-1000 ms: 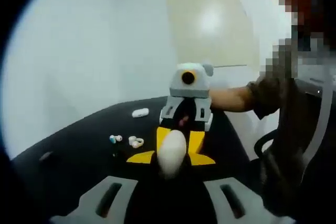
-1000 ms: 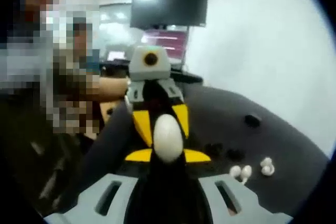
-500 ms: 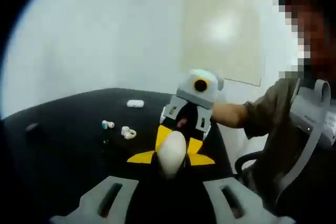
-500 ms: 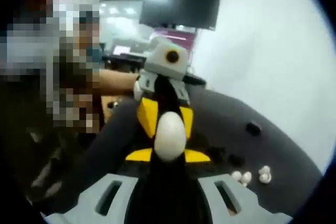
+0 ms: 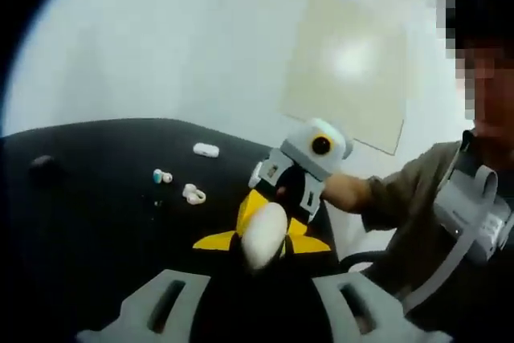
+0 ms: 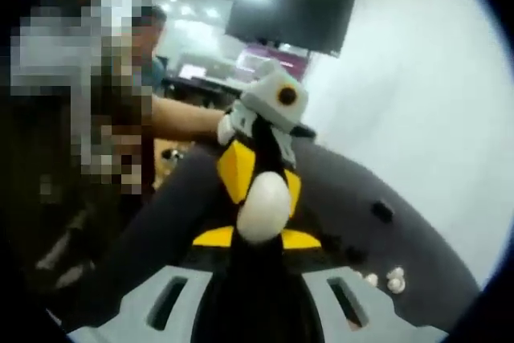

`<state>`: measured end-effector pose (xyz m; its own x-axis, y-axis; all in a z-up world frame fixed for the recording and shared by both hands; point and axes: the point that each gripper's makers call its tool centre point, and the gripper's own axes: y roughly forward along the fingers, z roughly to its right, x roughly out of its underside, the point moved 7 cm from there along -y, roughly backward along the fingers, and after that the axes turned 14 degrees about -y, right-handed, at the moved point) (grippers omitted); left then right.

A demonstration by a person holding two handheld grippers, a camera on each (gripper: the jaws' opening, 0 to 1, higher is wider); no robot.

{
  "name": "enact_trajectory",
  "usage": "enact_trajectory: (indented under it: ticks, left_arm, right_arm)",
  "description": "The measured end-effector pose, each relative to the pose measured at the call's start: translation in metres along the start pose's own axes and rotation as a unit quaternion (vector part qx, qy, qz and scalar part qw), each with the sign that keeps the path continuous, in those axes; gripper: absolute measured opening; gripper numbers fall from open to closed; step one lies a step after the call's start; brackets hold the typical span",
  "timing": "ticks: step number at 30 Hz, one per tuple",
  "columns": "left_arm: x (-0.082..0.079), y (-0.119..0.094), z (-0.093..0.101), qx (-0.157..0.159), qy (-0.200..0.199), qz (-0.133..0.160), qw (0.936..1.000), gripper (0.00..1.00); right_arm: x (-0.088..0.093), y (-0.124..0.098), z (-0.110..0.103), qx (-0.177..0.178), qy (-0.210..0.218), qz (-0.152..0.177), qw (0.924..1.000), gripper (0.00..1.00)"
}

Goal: Pick up three earphones and place each one into its charging case using tactile feedback, ensure that each earphone is properly inserted and securely positioned inside the case.

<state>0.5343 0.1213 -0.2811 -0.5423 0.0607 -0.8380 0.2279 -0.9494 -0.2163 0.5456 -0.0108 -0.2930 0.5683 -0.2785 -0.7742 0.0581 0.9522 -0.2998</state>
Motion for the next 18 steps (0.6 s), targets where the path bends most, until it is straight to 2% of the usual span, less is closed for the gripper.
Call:
enact_trajectory:
  ticks: [3, 5, 6, 7, 10, 12, 14, 18]
  left_arm:
    - [0.002, 0.001, 0.002, -0.009, 0.014, 0.005, 0.9998, 0.2]
    - [0.004, 0.002, 0.003, -0.014, 0.032, 0.004, 0.9994, 0.19]
    - [0.006, 0.003, 0.002, -0.017, 0.04, -0.005, 0.9991, 0.19]
    - [0.005, 0.003, 0.003, -0.019, 0.049, 0.003, 0.9986, 0.18]
    - [0.005, 0.002, 0.002, -0.018, 0.052, 0.001, 0.9985, 0.18]
    - [0.004, 0.001, 0.002, -0.018, 0.056, 0.004, 0.9983, 0.18]
    - [0.003, 0.0, 0.001, -0.016, 0.055, 0.003, 0.9983, 0.18]
    - [0.002, -0.002, 0.0, -0.018, 0.055, 0.004, 0.9983, 0.19]
  right_arm:
    - [0.004, 0.0, 0.001, -0.005, 0.056, -0.005, 0.9984, 0.21]
    - [0.006, 0.0, 0.002, -0.023, 0.121, -0.002, 0.9924, 0.21]
    - [0.007, 0.0, 0.002, -0.042, 0.156, 0.004, 0.9868, 0.22]
    - [0.007, 0.0, 0.004, -0.048, 0.186, 0.013, 0.9813, 0.25]
    - [0.002, -0.002, 0.011, -0.051, 0.24, 0.053, 0.968, 0.27]
    - [0.005, -0.003, 0.013, -0.05, 0.238, 0.051, 0.9687, 0.23]
    - [0.003, -0.002, 0.012, -0.044, 0.205, 0.049, 0.9765, 0.22]
    - [0.003, 0.0, 0.009, -0.039, 0.202, 0.043, 0.9776, 0.22]
